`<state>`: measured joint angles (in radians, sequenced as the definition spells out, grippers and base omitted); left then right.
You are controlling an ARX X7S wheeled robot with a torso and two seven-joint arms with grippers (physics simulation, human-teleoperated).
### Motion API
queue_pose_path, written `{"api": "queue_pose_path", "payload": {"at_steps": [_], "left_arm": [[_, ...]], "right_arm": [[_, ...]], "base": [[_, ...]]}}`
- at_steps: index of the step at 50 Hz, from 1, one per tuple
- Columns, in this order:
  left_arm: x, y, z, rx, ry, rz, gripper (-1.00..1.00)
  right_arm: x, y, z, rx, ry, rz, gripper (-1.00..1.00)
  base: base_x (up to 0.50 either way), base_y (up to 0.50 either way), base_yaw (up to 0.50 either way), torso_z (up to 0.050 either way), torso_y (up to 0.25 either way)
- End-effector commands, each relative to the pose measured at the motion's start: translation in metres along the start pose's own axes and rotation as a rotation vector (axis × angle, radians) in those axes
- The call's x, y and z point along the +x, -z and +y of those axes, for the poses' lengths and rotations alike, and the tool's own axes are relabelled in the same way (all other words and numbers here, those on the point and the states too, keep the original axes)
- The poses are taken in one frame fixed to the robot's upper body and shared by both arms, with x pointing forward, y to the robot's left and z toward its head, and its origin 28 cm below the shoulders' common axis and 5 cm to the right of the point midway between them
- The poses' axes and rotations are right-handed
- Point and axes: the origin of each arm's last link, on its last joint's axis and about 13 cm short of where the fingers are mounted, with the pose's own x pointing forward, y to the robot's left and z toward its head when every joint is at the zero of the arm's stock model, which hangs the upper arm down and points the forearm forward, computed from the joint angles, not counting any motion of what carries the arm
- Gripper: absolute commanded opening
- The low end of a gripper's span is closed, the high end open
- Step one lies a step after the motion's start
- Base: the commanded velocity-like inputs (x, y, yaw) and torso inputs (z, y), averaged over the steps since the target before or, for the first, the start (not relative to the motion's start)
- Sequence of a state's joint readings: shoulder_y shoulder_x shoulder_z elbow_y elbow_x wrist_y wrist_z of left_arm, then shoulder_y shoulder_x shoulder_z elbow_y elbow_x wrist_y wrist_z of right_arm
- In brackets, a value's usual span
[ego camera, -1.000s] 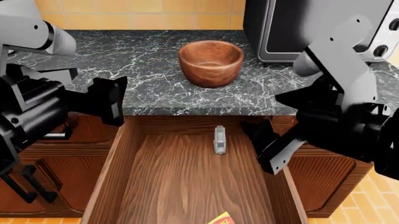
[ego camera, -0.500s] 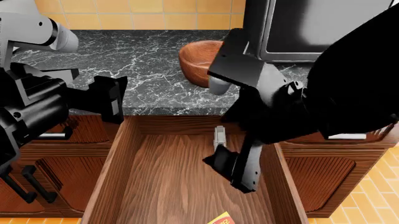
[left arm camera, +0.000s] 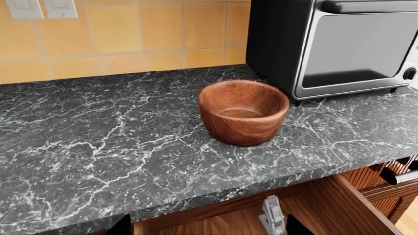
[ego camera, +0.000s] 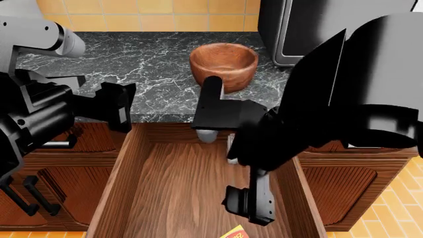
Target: Place the bar in the bowl and close the drawer.
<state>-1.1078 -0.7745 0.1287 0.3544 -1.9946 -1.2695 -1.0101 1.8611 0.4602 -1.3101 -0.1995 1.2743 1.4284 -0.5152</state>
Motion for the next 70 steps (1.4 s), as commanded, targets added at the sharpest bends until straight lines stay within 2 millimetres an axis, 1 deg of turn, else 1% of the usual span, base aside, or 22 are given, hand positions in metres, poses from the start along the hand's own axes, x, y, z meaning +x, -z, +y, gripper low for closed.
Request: {"api": "queue_pose_path", "payload": {"at_steps": [1,11,21,31,43,56,63,64,66,70], "left_arm": [[0.001,0.001,0.002,-0.006,0.001,0.004,1.00],[0.001,0.002,0.002,-0.015,0.019,0.007,1.00],[0.001,0.004,0.003,-0.019,0.021,0.011,1.00],[0.003,0.005,0.004,-0.022,0.024,0.016,1.00],[0.002,0.004,0.003,-0.019,0.028,0.015,1.00],[0.003,0.005,0.004,-0.018,0.025,0.018,1.00],[0.004,0.006,0.004,-0.017,0.025,0.019,1.00],[0.004,0.006,0.004,-0.017,0.024,0.020,1.00],[0.005,0.007,0.004,-0.018,0.022,0.023,1.00],[0.006,0.007,0.005,-0.020,0.020,0.025,1.00]], "right_arm": [[0.017,0.000,0.000,-0.057,-0.069,0.077,1.00],[0.032,0.004,0.008,-0.125,-0.143,0.092,1.00],[0.051,0.009,0.015,-0.139,-0.185,0.096,1.00],[0.066,0.015,0.018,-0.141,-0.200,0.080,1.00],[0.080,0.019,0.024,-0.137,-0.197,0.051,1.00],[0.094,0.023,0.023,-0.127,-0.185,0.047,1.00],[0.102,0.028,0.020,-0.122,-0.158,0.075,1.00],[0.103,0.028,0.019,-0.123,-0.151,0.081,1.00],[0.110,0.031,0.011,-0.124,-0.116,0.100,1.00],[0.114,0.033,0.004,-0.126,-0.090,0.110,1.00]], "base": [[0.00,0.00,0.00,0.000,0.000],[0.00,0.00,0.00,0.000,0.000],[0.00,0.00,0.00,0.000,0.000],[0.00,0.00,0.00,0.000,0.000],[0.00,0.00,0.00,0.000,0.000],[0.00,0.00,0.00,0.000,0.000],[0.00,0.00,0.00,0.000,0.000],[0.00,0.00,0.00,0.000,0.000],[0.00,0.00,0.00,0.000,0.000],[0.00,0.00,0.00,0.000,0.000]]}}
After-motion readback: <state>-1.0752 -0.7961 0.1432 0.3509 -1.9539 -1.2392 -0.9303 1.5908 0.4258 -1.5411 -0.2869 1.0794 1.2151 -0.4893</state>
